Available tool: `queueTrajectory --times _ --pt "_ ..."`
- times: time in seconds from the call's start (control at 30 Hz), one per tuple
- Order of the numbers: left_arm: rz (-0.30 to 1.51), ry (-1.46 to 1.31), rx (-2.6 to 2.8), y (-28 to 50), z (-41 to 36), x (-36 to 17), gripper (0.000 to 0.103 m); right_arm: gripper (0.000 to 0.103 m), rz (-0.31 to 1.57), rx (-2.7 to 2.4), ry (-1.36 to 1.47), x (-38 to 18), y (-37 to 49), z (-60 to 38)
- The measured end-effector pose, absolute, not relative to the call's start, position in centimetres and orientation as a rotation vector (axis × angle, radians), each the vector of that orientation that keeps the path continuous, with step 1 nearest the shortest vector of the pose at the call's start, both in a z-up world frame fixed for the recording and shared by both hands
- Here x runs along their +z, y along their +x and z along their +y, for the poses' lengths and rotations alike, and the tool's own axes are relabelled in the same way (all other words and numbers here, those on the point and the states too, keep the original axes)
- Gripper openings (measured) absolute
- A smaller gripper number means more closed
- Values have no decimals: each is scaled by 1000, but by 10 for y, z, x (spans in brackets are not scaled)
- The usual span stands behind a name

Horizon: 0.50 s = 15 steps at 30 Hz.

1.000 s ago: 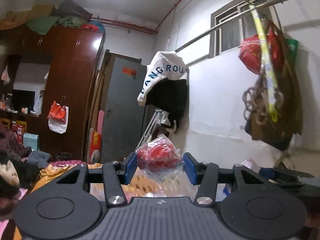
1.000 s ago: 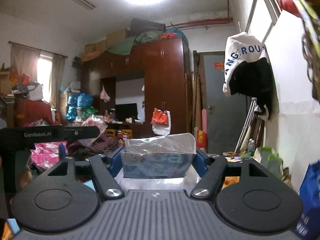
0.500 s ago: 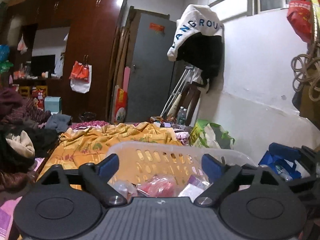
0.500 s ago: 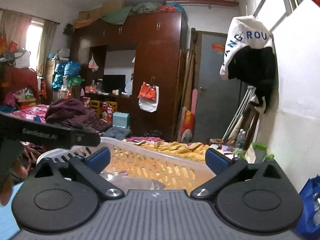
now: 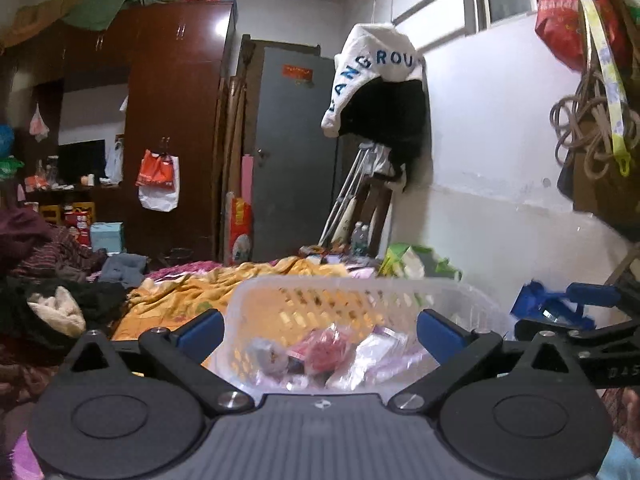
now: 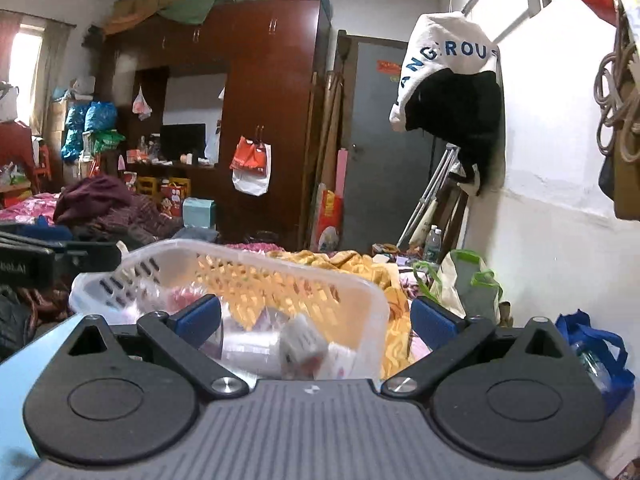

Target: Organize objects

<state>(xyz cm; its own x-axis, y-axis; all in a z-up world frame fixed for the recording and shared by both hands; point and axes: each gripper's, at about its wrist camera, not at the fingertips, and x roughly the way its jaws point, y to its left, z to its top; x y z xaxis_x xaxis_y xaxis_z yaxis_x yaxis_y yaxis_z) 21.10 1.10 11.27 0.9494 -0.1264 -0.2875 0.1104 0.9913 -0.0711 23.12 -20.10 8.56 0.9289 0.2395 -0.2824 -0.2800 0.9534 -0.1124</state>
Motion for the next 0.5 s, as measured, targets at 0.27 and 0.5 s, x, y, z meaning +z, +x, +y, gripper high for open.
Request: queueTrajectory --times 0.27,0.5 --pt "333 14 -146 193 -8 113 103 103 333 304 -151 85 225 -205" --pt "352 29 -124 192 -20 114 103 103 350 316 -130 84 230 -210"
